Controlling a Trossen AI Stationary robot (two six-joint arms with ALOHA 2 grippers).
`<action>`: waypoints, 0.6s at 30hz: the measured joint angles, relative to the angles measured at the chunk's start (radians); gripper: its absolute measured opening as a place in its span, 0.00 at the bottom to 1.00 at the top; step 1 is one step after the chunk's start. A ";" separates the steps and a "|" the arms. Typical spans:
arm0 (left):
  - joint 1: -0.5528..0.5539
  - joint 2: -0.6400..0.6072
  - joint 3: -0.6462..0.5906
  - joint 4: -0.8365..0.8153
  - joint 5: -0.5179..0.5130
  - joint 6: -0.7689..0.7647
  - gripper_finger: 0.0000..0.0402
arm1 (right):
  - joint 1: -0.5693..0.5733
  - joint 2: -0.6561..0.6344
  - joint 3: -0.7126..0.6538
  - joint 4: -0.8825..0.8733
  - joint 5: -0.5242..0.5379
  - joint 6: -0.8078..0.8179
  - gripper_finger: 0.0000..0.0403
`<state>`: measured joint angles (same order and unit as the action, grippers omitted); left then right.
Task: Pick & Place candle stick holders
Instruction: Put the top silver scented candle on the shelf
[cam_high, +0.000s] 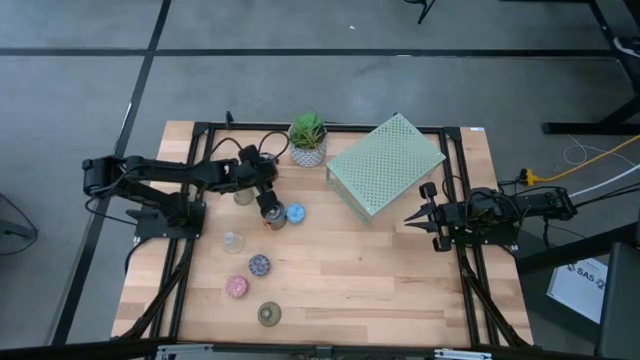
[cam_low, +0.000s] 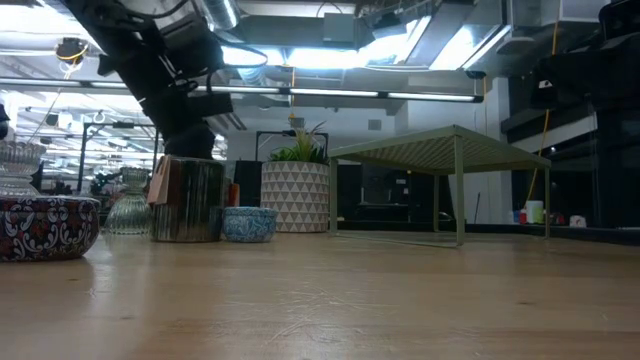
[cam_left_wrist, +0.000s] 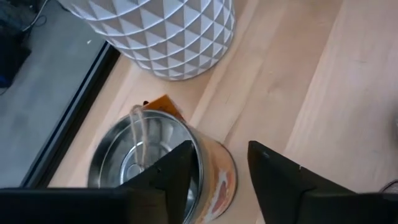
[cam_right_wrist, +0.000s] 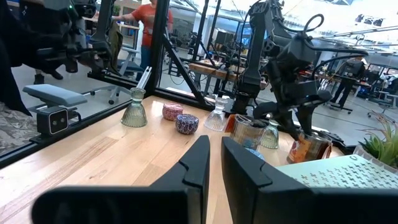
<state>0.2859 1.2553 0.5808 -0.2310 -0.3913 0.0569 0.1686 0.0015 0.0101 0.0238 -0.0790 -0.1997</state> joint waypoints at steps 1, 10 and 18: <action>0.000 0.000 0.000 0.000 0.002 0.002 0.32 | 0.000 0.000 0.000 0.000 0.000 0.000 0.11; 0.000 0.001 -0.002 -0.006 0.000 -0.037 0.03 | 0.000 0.000 0.000 0.000 -0.001 0.000 0.11; -0.016 0.001 -0.003 -0.023 0.011 -0.070 0.01 | 0.000 0.000 0.000 0.000 -0.001 0.000 0.11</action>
<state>0.2696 1.2568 0.5781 -0.2535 -0.3805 -0.0132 0.1684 0.0013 0.0101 0.0235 -0.0799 -0.1997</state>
